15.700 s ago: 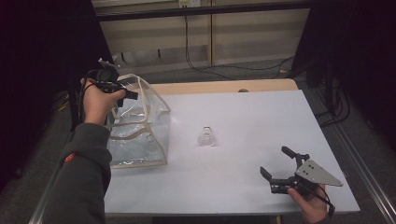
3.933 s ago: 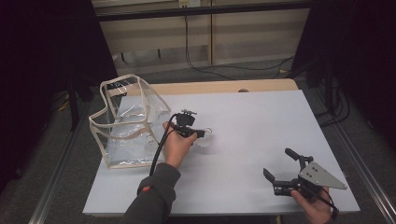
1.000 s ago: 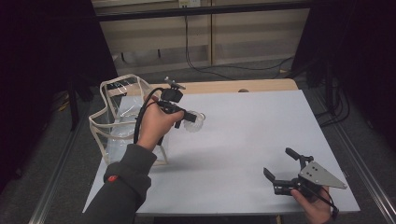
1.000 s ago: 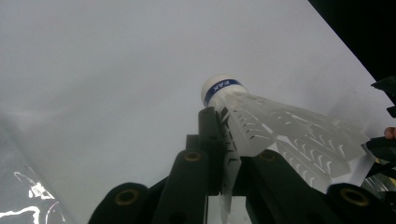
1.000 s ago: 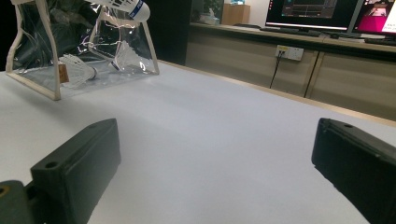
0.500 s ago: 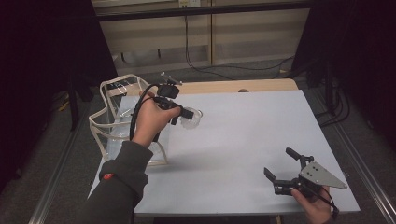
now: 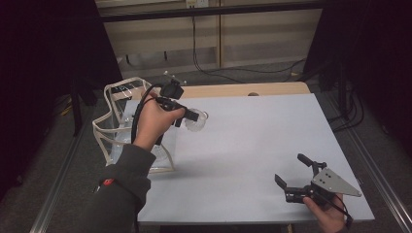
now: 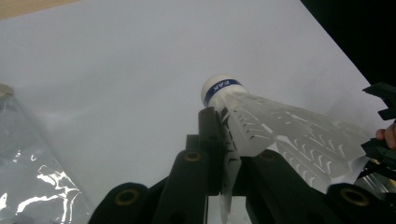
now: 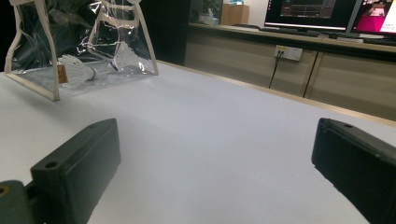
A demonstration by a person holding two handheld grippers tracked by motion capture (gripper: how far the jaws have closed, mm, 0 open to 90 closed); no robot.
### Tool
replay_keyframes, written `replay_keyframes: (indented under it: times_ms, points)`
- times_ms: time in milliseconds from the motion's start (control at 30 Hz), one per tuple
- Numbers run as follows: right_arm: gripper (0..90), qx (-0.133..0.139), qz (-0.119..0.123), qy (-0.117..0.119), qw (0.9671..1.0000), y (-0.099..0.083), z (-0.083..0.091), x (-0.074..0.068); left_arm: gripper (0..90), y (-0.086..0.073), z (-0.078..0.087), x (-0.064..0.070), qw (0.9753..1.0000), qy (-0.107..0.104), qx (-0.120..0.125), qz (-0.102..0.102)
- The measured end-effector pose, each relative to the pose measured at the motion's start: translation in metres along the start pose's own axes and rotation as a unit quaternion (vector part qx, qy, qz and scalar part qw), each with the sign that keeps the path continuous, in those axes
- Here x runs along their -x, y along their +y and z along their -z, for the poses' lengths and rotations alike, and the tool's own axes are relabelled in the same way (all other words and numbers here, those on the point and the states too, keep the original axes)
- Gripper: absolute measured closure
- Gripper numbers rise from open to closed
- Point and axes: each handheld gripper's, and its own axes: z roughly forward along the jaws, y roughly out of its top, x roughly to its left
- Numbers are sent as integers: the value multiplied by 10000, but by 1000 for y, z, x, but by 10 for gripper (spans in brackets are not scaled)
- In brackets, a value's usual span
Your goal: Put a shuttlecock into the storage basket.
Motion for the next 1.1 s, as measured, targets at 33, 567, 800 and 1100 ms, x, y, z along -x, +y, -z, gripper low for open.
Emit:
replay_keyframes:
  times_ms: [33, 567, 800, 1100]
  points:
    - [15, 4, 0, -8, 10000, 0, 0, 0, 883, 0, 1, 0, 10000, 4, -2, 2]
    - [15, 12, 12, -5, 10000, 0, 0, 0, 883, 5, 16, -5, 10000, 14, 33, 82]
    - [15, 14, 13, -3, 10000, 0, 0, 0, 882, 6, 23, -6, 9999, 19, 33, 104]
    - [15, 26, 14, -6, 10000, 0, 0, 0, 883, 9, 29, -6, 10000, 30, -11, 92]
